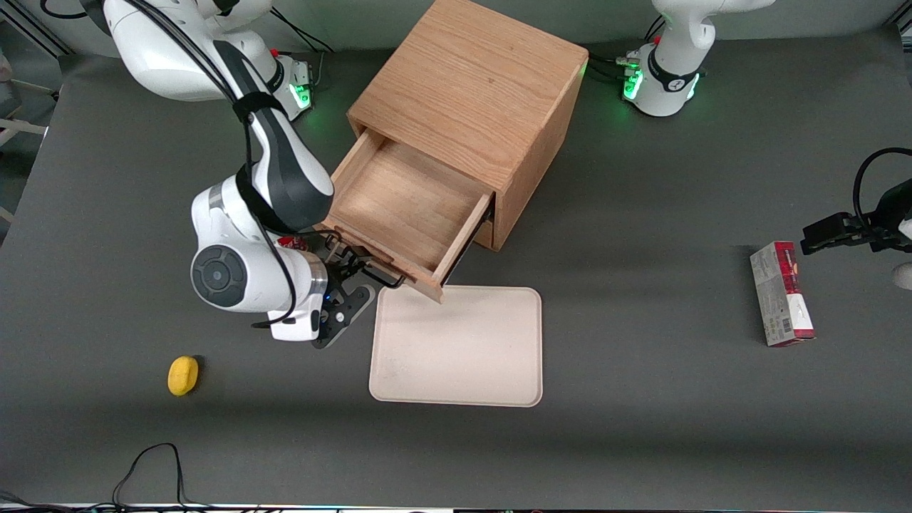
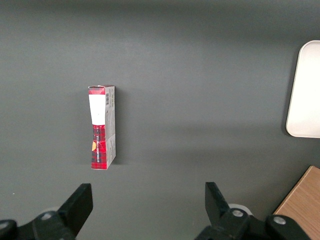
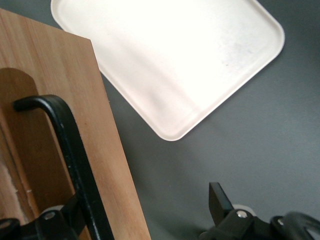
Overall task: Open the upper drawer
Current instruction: 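Pull the handle outward from the cabinet with the right gripper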
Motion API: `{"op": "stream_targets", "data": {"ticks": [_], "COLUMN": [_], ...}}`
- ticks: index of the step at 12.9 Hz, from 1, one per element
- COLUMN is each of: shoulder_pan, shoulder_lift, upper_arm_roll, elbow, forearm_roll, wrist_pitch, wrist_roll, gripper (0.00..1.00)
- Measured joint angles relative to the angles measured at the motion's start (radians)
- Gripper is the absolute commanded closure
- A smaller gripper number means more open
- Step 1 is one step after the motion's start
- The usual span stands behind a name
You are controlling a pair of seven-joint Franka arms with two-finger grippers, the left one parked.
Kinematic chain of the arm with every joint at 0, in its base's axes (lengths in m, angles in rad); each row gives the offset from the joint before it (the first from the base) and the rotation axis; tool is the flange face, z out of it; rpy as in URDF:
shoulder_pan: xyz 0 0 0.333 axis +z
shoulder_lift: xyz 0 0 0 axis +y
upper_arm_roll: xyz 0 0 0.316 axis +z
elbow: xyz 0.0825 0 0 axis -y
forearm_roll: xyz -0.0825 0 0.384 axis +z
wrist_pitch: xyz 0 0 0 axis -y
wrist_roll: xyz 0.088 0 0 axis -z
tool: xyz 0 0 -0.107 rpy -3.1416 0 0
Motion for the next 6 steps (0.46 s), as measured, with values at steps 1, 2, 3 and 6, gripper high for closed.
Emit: {"op": "stream_targets", "data": {"ticks": [1,2,3,6], "shoulder_pan": [-0.008,-0.015,-0.023,-0.044], "shoulder_lift": [0.007,0.011,0.015,0.018], "upper_arm_roll": [0.0,0.0,0.0,0.0], "elbow": [0.009,0.013,0.018,0.021], "forearm_roll": [0.0,0.0,0.0,0.0], "wrist_pitch": [0.001,0.003,0.003,0.003], "wrist_roll": [0.0,0.0,0.0,0.0], "gripper": [0.0,0.0,0.0,0.0]}}
